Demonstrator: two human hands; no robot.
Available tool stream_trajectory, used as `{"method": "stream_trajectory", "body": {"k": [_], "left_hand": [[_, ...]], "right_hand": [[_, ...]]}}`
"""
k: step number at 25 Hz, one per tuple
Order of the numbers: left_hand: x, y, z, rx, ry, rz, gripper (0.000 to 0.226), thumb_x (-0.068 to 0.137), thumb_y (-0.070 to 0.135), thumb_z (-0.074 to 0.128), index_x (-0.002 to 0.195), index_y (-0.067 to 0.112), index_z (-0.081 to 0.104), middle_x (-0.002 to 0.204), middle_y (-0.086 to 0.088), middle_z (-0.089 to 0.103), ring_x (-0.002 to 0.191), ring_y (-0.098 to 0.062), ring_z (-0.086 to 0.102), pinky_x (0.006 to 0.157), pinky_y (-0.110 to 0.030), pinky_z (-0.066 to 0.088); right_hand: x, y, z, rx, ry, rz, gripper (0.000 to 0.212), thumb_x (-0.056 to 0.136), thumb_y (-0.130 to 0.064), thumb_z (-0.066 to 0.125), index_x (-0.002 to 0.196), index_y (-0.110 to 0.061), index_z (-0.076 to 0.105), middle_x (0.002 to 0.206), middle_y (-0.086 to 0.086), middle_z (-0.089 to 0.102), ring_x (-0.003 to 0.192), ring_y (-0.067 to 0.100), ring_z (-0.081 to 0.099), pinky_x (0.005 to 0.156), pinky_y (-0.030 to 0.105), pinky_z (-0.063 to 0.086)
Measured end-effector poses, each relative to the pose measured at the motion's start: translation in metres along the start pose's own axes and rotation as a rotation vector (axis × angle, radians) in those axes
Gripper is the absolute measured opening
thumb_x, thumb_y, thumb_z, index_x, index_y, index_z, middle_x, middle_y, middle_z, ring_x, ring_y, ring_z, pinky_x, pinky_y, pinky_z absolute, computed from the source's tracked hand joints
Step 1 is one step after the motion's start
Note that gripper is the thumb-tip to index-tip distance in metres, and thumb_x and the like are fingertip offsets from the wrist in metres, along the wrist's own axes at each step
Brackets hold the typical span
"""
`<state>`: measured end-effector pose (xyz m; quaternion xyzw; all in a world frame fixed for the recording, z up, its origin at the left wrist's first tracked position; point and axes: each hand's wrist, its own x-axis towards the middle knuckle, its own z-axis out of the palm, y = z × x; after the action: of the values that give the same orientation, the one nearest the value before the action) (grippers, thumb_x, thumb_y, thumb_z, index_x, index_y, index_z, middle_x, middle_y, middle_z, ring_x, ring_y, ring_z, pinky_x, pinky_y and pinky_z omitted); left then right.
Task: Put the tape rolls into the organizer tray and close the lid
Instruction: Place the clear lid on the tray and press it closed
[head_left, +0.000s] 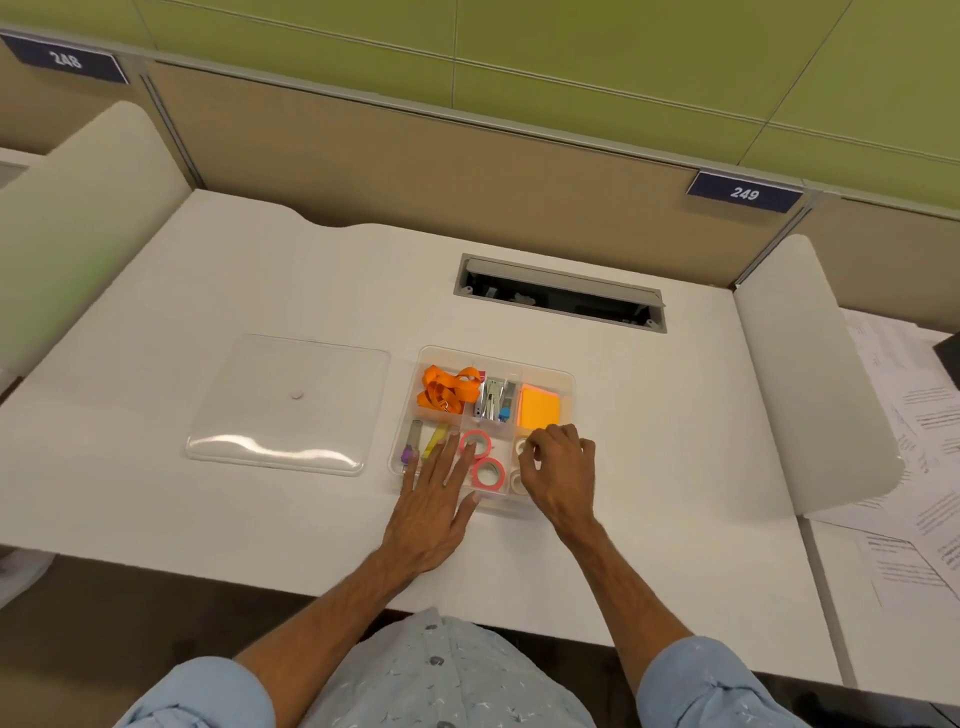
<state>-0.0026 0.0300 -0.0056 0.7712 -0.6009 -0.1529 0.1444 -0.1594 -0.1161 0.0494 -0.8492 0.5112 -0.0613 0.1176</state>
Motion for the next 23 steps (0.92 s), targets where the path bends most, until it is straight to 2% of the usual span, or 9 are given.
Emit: {"method": "stream_trajectory", "body": {"k": [3, 5, 11, 14, 17, 20, 23], "left_hand": [[-0.004, -0.037, -0.022, -0.001, 0.085, -0.06, 0.067, 0.113, 0.044, 0.035, 0.169, 0.024, 0.005, 0.18, -0.003, 0.002, 0.168, -0.021, 0.003, 0.137, -0.057, 0.004], [-0.012, -0.066, -0.036, 0.009, 0.108, -0.149, 0.066, 0.114, 0.042, 0.033, 0.169, 0.025, 0.002, 0.18, -0.003, -0.002, 0.168, -0.021, 0.0, 0.137, -0.057, 0.004], [-0.057, -0.151, -0.058, 0.017, 0.112, -0.31, 0.065, 0.112, 0.043, 0.03, 0.169, 0.022, 0.005, 0.18, -0.007, 0.001, 0.167, -0.027, 0.004, 0.137, -0.058, 0.006], [-0.074, -0.182, -0.065, 0.014, 0.069, -0.346, 0.068, 0.112, 0.039, 0.038, 0.169, 0.019, 0.008, 0.179, -0.01, 0.005, 0.167, -0.031, 0.008, 0.136, -0.06, 0.008], [-0.085, -0.205, -0.069, -0.009, 0.005, -0.373, 0.071, 0.112, 0.034, 0.044, 0.169, 0.017, 0.005, 0.18, -0.01, 0.006, 0.167, -0.03, 0.009, 0.137, -0.057, 0.008], [-0.095, -0.221, -0.071, 0.016, -0.066, -0.363, 0.073, 0.112, 0.031, 0.042, 0.169, 0.014, 0.0, 0.18, -0.008, 0.005, 0.167, -0.025, 0.01, 0.138, -0.052, 0.01], [-0.099, -0.228, -0.075, 0.059, -0.074, -0.322, 0.065, 0.111, 0.03, 0.043, 0.168, 0.014, 0.015, 0.18, -0.006, 0.012, 0.166, -0.023, 0.016, 0.138, -0.051, 0.013]], "right_hand": [[0.007, -0.04, 0.01, 0.045, -0.042, -0.115, 0.033, 0.108, -0.031, 0.052, 0.137, -0.025, 0.066, 0.143, -0.006, 0.065, 0.138, 0.017, 0.052, 0.118, 0.038, 0.041], [0.009, -0.074, 0.02, 0.066, -0.091, -0.22, 0.038, 0.108, -0.03, 0.052, 0.145, -0.026, 0.061, 0.15, -0.006, 0.06, 0.144, 0.018, 0.049, 0.123, 0.04, 0.039], [0.001, -0.175, 0.057, 0.01, -0.207, -0.493, 0.043, 0.104, -0.021, 0.055, 0.146, -0.022, 0.06, 0.151, 0.0, 0.06, 0.147, 0.022, 0.049, 0.125, 0.046, 0.035], [-0.004, -0.212, 0.077, -0.027, -0.279, -0.579, 0.043, 0.105, -0.02, 0.055, 0.149, -0.022, 0.057, 0.155, 0.001, 0.057, 0.147, 0.023, 0.049, 0.128, 0.046, 0.035], [-0.014, -0.237, 0.098, -0.071, -0.349, -0.604, 0.046, 0.108, -0.021, 0.055, 0.154, -0.018, 0.051, 0.159, 0.005, 0.052, 0.147, 0.025, 0.049, 0.128, 0.042, 0.036], [-0.021, -0.25, 0.109, -0.11, -0.382, -0.569, 0.046, 0.108, -0.021, 0.057, 0.153, -0.013, 0.047, 0.158, 0.008, 0.048, 0.14, 0.027, 0.052, 0.12, 0.04, 0.044], [-0.022, -0.254, 0.113, -0.118, -0.367, -0.542, 0.044, 0.107, -0.016, 0.061, 0.149, -0.01, 0.048, 0.154, 0.01, 0.048, 0.136, 0.027, 0.052, 0.113, 0.039, 0.048]]}}
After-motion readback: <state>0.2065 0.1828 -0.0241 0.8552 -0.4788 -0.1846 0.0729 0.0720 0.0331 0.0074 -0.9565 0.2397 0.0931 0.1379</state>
